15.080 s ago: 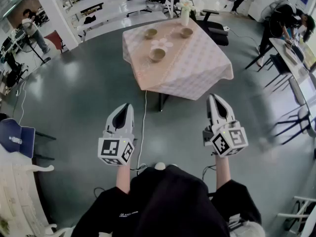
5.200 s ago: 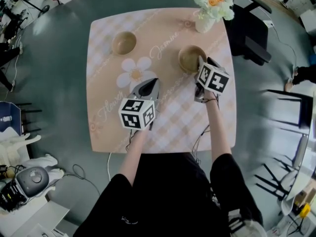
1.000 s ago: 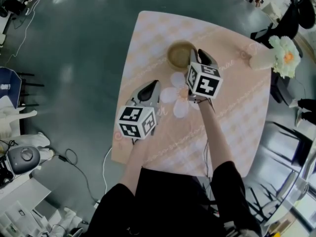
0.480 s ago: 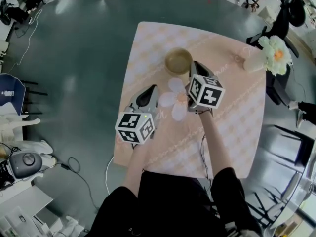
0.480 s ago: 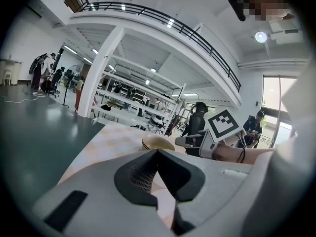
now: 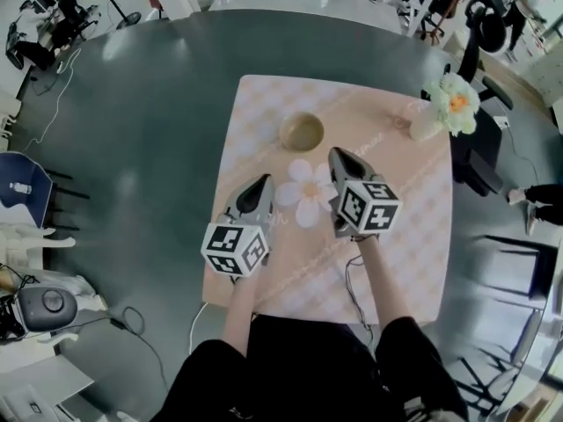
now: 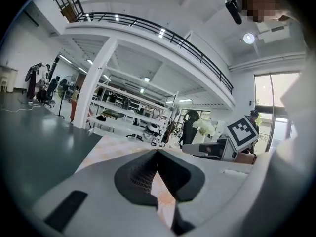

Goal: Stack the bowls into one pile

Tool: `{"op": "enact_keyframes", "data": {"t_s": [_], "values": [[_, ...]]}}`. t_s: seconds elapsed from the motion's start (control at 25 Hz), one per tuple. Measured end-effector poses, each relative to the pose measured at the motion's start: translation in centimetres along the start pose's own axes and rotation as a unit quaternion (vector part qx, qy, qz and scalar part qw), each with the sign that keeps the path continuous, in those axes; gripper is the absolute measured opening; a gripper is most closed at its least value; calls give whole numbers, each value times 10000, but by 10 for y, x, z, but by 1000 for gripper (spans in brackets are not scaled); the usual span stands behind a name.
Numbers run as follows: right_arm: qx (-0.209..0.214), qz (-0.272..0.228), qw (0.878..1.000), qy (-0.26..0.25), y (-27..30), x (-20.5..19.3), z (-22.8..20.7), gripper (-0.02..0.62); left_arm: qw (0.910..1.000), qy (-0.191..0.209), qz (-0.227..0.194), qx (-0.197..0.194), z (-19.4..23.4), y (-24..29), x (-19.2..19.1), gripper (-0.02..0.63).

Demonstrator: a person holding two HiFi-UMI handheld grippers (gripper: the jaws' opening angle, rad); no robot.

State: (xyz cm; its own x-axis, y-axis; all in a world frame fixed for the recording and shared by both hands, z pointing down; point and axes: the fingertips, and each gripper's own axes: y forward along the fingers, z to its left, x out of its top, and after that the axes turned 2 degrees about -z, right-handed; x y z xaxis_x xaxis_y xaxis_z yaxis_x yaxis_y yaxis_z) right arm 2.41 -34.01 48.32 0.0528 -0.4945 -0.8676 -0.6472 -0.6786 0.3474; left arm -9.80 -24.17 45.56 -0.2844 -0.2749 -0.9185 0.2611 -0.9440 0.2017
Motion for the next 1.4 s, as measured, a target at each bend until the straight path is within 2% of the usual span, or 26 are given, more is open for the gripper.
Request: {"op": "enact_keyframes", "data": {"t_s": [0.4, 0.96, 1.4], "values": [[524, -618, 9967, -35, -78, 29, 19, -6, 9988, 346, -303, -168, -41, -36, 25, -3], [620, -1454, 9874, -10, -179, 61, 30, -8, 9933, 828, -785, -176, -78, -103, 63, -3], [572, -1873, 9804, -207, -229, 83, 29, -8, 9900, 938, -1054, 28, -82, -136, 82, -3]]}}
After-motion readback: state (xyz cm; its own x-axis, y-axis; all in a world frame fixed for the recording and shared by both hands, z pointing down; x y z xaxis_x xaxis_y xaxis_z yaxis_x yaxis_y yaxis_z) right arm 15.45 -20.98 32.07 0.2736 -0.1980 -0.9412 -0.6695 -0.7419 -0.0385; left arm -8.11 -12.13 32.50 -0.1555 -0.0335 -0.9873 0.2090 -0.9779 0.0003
